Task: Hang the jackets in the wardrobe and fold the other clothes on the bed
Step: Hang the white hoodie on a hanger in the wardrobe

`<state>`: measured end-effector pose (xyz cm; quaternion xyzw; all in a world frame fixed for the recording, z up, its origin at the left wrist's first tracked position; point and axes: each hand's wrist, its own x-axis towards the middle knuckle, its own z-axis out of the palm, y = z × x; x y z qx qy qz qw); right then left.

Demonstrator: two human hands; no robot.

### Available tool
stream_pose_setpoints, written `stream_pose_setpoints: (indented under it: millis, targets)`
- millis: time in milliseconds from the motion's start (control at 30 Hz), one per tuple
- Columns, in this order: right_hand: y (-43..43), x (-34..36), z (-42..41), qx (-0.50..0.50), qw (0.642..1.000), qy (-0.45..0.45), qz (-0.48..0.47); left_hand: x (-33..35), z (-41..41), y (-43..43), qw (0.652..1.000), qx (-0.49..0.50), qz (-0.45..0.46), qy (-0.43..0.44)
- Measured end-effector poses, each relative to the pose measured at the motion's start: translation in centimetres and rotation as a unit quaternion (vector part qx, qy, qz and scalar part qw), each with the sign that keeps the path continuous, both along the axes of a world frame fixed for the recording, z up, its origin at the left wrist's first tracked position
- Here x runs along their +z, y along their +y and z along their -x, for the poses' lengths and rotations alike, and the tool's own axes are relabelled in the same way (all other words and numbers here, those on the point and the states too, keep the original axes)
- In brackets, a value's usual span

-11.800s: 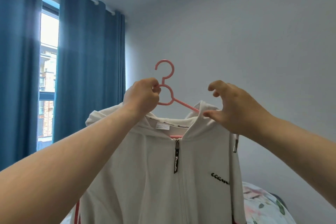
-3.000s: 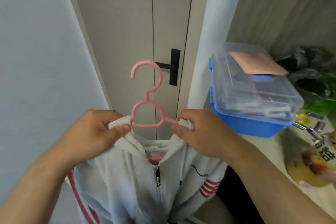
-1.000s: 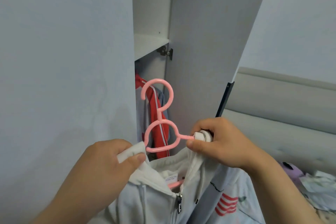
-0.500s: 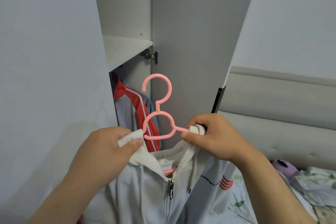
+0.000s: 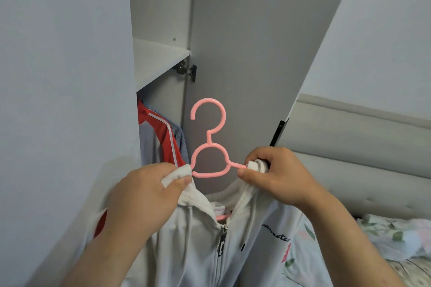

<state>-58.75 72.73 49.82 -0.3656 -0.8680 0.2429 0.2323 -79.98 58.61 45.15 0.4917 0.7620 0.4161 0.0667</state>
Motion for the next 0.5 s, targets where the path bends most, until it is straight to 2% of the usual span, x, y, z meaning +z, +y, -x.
stream_pose_setpoints:
  millis: [100, 333, 500]
  targets:
    - [1.9, -0.6, 0.4, 0.001, 1.0, 0.007, 0.011, -0.5, 0.3, 1.9, 1.0, 0.0, -0.016, -0.007]
    - [8.9, -3.8, 1.9, 0.022, 1.0, 0.011, 0.007, -3.1, 1.7, 8.1, 0.997, 0.034, -0.035, 0.053]
    - [14.2, -5.7, 3.9, -0.012, 1.0, 0.008, -0.017, -4.4, 2.6, 13.0, 0.993, 0.064, 0.012, 0.099]
